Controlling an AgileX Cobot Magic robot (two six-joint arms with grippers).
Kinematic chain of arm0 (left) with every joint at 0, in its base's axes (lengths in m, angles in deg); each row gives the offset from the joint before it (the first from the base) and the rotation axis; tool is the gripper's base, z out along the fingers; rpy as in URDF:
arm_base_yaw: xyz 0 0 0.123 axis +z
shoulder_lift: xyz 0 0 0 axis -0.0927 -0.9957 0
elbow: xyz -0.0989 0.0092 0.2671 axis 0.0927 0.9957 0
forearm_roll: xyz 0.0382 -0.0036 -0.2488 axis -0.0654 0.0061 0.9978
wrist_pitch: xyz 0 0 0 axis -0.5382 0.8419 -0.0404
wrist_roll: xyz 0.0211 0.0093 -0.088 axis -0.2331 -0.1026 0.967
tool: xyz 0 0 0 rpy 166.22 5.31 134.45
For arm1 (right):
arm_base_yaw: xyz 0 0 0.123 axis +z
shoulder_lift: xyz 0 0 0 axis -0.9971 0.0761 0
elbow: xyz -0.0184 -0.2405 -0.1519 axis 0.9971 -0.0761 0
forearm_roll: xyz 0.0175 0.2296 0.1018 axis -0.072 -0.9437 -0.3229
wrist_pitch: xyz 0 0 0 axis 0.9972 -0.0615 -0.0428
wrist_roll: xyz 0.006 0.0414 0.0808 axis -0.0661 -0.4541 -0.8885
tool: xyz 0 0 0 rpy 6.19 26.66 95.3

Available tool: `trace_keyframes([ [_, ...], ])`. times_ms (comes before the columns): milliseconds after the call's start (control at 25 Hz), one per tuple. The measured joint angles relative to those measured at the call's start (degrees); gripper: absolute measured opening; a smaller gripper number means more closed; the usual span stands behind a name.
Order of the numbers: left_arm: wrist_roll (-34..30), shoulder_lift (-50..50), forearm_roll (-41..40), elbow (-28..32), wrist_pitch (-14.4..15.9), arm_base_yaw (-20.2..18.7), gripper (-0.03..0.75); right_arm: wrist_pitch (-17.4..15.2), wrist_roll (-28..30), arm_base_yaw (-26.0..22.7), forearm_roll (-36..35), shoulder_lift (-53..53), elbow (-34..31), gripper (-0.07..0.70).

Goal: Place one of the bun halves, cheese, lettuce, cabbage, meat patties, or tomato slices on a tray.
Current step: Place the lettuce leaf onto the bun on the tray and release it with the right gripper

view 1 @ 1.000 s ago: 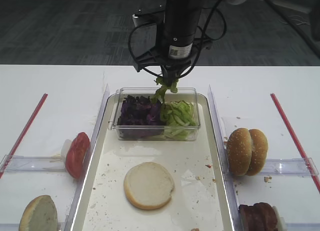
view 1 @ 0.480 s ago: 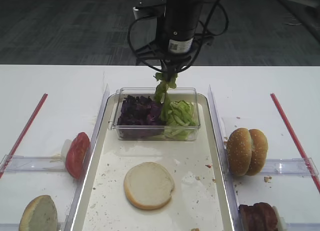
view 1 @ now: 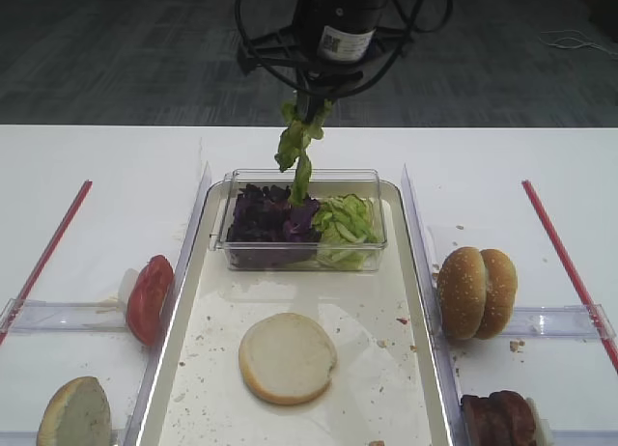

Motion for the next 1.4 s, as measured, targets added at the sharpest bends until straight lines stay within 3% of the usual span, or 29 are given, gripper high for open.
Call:
trace_keyframes([
  [1120, 0.0, 0.0, 0.0, 0.0, 0.0, 0.0, 0.561, -0.34, -0.04, 9.2, 1.54, -4.78, -0.3, 0.068],
  [1400, 0.0, 0.0, 0.0, 0.0, 0.0, 0.0, 0.561, -0.24, -0.04, 9.2, 1.57, -10.39, -12.91, 0.068],
])
